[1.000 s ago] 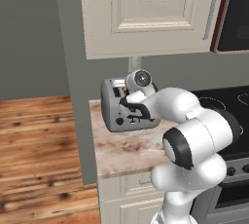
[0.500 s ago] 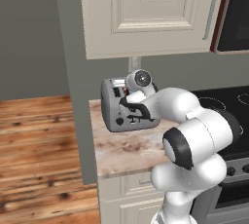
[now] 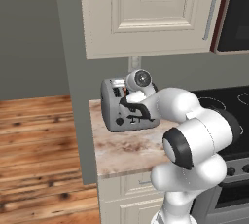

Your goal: Start the toaster. Once the lever pops up, take the bread to the plate on the dining counter.

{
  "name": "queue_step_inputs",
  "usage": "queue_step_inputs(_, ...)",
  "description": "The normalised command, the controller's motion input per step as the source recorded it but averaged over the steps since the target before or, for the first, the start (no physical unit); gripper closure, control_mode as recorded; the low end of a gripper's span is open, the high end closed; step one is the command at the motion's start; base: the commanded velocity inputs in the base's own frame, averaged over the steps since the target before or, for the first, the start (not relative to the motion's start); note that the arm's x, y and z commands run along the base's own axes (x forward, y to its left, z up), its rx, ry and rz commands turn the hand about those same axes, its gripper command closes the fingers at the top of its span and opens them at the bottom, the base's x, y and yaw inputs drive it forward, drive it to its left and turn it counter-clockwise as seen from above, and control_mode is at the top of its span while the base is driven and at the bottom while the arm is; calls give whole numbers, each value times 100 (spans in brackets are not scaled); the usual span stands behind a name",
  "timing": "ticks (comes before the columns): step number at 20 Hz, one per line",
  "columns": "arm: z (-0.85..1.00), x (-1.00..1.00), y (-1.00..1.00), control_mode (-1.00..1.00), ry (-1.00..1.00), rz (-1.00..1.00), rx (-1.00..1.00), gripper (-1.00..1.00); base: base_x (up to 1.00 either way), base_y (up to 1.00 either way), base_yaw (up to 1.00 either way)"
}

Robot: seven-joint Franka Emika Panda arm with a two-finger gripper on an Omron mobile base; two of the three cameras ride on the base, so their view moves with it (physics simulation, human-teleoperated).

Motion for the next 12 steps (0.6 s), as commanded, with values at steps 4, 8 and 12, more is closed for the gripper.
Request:
queue_step_inputs(4, 0, 0, 0, -100, 0, 0, 0, -100, 0, 0, 0)
queue_step_inputs(8, 0, 0, 0, -100, 0, 0, 0, -100, 0, 0, 0)
queue_step_inputs(12, 0, 0, 0, -100, 0, 0, 0, -100, 0, 0, 0)
